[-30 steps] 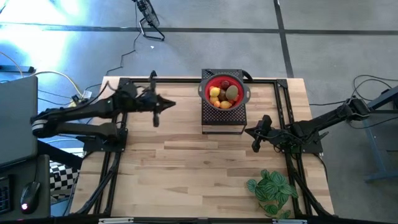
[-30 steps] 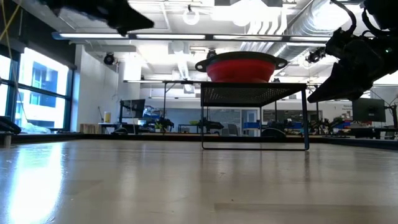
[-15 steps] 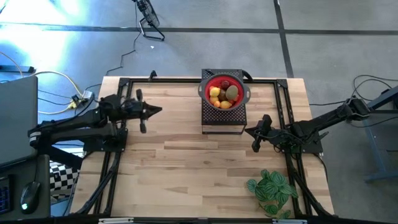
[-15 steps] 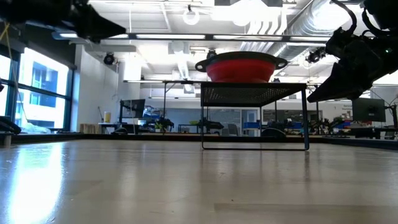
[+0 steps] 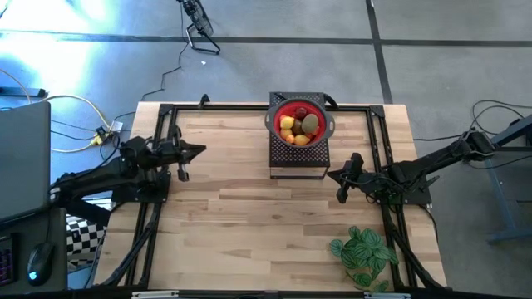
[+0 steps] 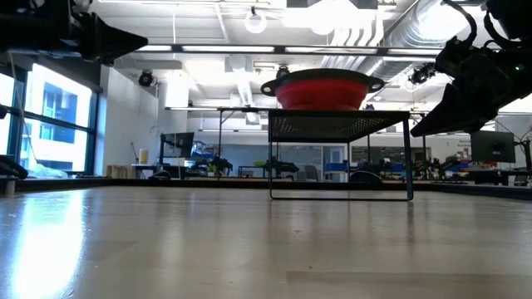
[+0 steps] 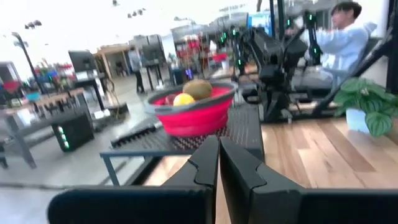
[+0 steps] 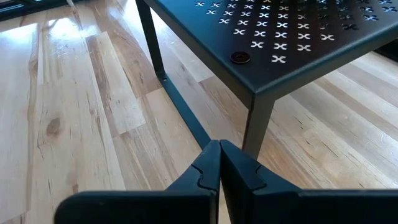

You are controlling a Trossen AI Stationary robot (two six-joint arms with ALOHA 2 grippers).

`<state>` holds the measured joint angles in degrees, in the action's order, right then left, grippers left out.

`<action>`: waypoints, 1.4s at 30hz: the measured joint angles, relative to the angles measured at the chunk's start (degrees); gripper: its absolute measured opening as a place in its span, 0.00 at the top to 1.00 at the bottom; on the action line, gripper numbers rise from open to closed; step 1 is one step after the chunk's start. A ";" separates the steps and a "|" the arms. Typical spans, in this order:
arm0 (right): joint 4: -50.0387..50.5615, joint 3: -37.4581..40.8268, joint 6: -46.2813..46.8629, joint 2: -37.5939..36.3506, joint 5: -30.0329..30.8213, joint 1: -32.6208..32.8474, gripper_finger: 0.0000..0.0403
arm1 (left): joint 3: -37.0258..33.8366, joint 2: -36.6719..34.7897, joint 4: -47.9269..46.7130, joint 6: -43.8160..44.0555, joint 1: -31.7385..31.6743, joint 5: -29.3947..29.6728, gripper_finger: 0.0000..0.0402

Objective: Pick & Place Fruit
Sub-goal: Return to Home Position

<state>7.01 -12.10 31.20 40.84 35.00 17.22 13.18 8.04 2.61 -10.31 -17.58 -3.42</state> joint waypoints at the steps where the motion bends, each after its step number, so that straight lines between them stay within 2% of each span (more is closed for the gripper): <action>1: 0.00 0.00 0.00 0.00 0.00 0.01 1.00 | -0.76 -0.78 1.15 -0.34 0.00 -0.01 0.97; 11: 0.00 0.00 0.00 0.00 0.00 0.02 1.00 | -8.32 -7.75 5.18 -1.62 0.00 0.68 0.97; 24: 0.07 0.00 -0.02 -0.01 -0.02 0.01 1.00 | -12.30 -7.72 5.85 1.55 -0.02 12.46 0.97; 30: 0.09 0.00 -1.44 0.00 0.30 0.01 1.00 | -12.36 -7.73 1.42 1.60 -0.02 12.57 0.97; 36: -1.60 0.00 0.09 -0.06 6.07 0.05 1.00 | -12.40 -7.41 -0.18 1.70 -0.02 13.61 0.97; 39: -2.14 0.02 -1.35 -2.01 5.81 0.04 1.00 | -12.45 -7.41 -0.19 1.78 -0.02 13.40 0.97; 42: -2.62 0.04 -3.79 -4.62 2.76 -0.02 1.00 | -12.47 -7.42 -0.21 1.77 -0.02 13.38 0.97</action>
<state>4.39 -12.05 27.41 36.22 37.77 17.20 0.71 0.62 2.40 -8.54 -17.61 9.96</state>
